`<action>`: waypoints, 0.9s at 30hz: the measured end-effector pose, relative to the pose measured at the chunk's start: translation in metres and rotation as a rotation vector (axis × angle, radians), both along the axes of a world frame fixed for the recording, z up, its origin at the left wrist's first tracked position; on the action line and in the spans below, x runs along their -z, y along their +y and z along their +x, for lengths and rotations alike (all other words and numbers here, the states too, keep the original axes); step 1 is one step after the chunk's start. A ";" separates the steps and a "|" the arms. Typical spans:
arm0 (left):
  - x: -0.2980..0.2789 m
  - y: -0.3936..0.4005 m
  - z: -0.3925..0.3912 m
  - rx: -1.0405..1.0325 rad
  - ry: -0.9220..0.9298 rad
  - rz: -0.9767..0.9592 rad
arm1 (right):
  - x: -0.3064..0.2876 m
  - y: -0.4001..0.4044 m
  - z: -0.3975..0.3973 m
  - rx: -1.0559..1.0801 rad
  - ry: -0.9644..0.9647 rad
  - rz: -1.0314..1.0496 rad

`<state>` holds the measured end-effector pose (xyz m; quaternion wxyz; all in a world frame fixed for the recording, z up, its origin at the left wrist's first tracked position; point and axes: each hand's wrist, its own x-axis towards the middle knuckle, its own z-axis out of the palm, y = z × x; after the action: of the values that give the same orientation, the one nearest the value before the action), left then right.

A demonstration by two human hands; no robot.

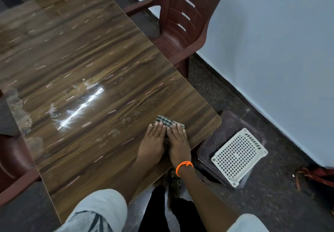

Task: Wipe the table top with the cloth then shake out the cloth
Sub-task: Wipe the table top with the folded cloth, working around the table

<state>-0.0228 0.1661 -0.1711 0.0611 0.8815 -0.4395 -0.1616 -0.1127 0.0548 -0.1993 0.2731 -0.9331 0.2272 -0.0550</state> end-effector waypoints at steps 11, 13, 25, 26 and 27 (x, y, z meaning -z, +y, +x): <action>-0.005 0.000 -0.089 0.005 0.084 0.042 | -0.001 -0.027 -0.083 -0.138 0.022 -0.115; -0.006 -0.008 -0.075 -0.009 0.077 0.050 | -0.003 -0.033 -0.067 -0.079 0.035 -0.122; 0.002 0.070 -0.035 -0.106 0.046 -0.073 | 0.003 0.059 -0.025 -0.121 -0.043 -0.028; 0.001 0.077 -0.044 -0.099 0.066 -0.086 | 0.003 0.063 -0.036 -0.133 -0.036 -0.030; 0.001 0.081 -0.052 -0.082 0.087 -0.087 | 0.004 0.064 -0.046 -0.137 -0.025 -0.036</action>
<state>-0.0752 0.2466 -0.1717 0.1250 0.8873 -0.4066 -0.1780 -0.1583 0.1191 -0.2033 0.2623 -0.9505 0.1585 -0.0520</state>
